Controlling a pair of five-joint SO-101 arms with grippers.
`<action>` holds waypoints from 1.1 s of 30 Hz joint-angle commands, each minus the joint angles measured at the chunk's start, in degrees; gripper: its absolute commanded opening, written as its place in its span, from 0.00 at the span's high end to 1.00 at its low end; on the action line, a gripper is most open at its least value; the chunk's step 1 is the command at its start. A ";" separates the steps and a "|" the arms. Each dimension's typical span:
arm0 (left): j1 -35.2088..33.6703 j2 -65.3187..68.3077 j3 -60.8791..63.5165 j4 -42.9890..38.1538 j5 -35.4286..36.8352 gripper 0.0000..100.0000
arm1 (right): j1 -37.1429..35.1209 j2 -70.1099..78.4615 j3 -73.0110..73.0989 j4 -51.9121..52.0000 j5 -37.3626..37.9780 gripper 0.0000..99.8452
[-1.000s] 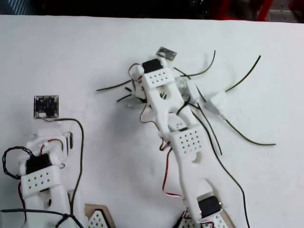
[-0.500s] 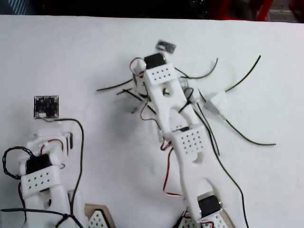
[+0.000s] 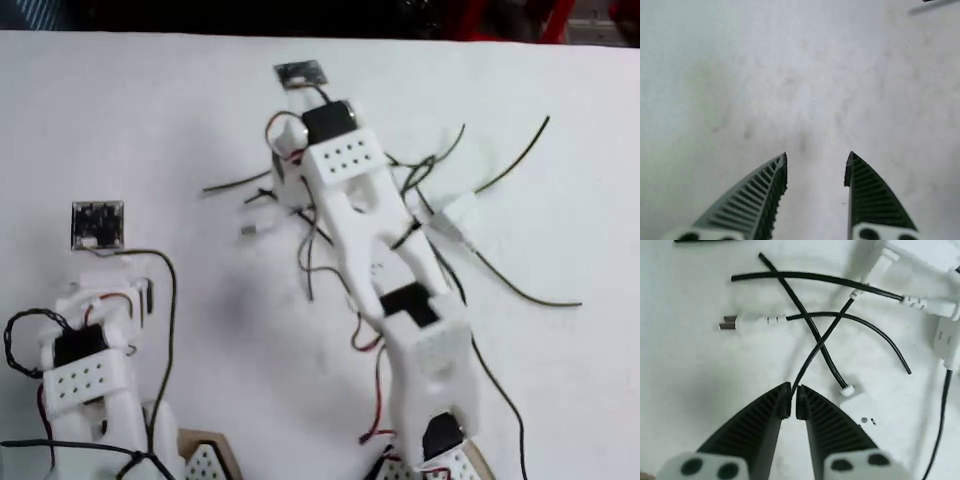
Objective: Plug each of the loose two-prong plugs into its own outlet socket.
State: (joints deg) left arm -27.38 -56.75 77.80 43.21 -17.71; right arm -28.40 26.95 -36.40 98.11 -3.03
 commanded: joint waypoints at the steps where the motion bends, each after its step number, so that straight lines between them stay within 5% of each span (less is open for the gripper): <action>1: -0.40 -1.27 -0.26 -1.05 -0.44 0.80 | 1.10 -9.10 4.92 0.40 6.68 0.98; 5: -0.40 -1.27 -0.26 -1.05 -0.44 0.80 | 2.07 -12.53 9.58 -1.27 7.21 0.98; 13: -0.40 -1.27 -0.26 -1.05 -0.44 0.80 | -0.48 -7.52 15.82 -11.21 -8.88 0.84; 33: -0.40 -1.27 -0.26 -1.05 -0.44 0.80 | -5.05 9.10 15.74 -34.59 -31.65 0.84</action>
State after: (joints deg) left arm -27.38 -56.75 77.80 43.21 -17.71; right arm -33.32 36.62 -20.31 65.32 -33.10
